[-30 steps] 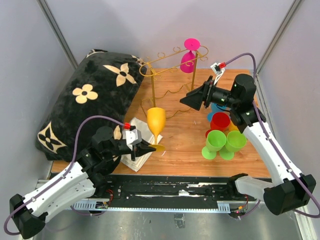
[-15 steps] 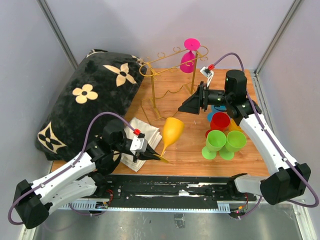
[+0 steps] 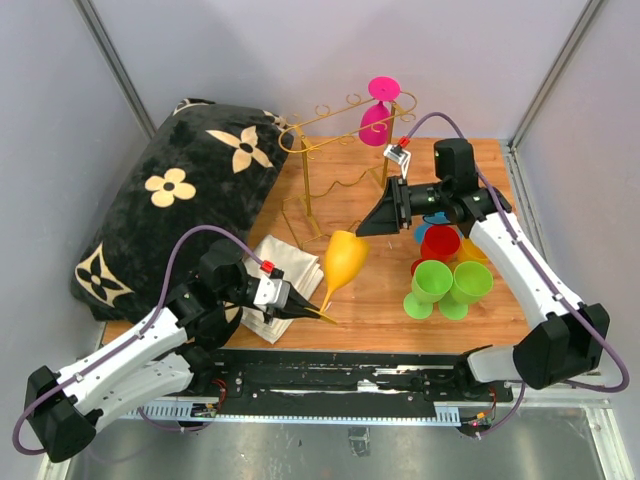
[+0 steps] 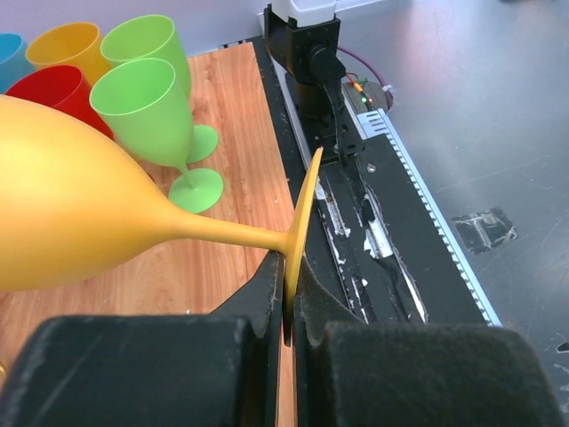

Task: Take the wine glass off the wine glass rack
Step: Place the wine glass at the center of the board.

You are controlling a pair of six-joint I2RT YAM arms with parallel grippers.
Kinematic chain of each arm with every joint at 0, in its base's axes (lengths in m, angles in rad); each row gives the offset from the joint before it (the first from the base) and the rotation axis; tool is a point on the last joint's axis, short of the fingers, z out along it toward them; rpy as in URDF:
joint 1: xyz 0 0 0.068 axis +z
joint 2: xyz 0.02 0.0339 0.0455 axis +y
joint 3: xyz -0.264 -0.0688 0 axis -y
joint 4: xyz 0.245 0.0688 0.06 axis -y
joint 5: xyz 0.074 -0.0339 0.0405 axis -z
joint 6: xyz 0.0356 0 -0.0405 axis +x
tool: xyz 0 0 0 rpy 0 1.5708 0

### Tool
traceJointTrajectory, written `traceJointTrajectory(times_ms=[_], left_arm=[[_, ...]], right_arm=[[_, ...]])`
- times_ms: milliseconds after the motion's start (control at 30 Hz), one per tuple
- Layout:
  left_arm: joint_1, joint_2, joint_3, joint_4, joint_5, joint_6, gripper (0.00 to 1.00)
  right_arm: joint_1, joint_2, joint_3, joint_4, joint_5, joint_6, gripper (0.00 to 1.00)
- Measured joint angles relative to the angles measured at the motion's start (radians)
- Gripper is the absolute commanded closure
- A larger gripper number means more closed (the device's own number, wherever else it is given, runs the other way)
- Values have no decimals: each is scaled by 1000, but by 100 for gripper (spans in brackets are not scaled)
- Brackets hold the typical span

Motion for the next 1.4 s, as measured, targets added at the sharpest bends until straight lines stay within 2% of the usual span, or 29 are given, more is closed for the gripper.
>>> traceJointTrajectory(times_ms=[333, 633, 967, 1067, 1233, 1333, 1400], left_arm=[[0, -10, 0, -1, -23, 8, 100], [-6, -24, 6, -63, -85, 56, 100], [-8, -35, 9, -108, -110, 105, 98], [-8, -39, 9, -116, -123, 103, 92], [-8, -50, 3, -114, -132, 69, 79], [-7, -54, -11, -106, -140, 36, 60], [-6, -56, -19, -93, -156, 9, 45]], right_arm=[[74, 52, 98, -200, -72, -177, 54], [95, 98, 156, -358, -73, -332, 56], [127, 130, 202, -442, -50, -439, 88], [129, 136, 212, -452, -61, -440, 98], [139, 134, 214, -463, -74, -436, 99], [149, 127, 214, -462, -71, -435, 99], [161, 111, 209, -450, -52, -433, 99]])
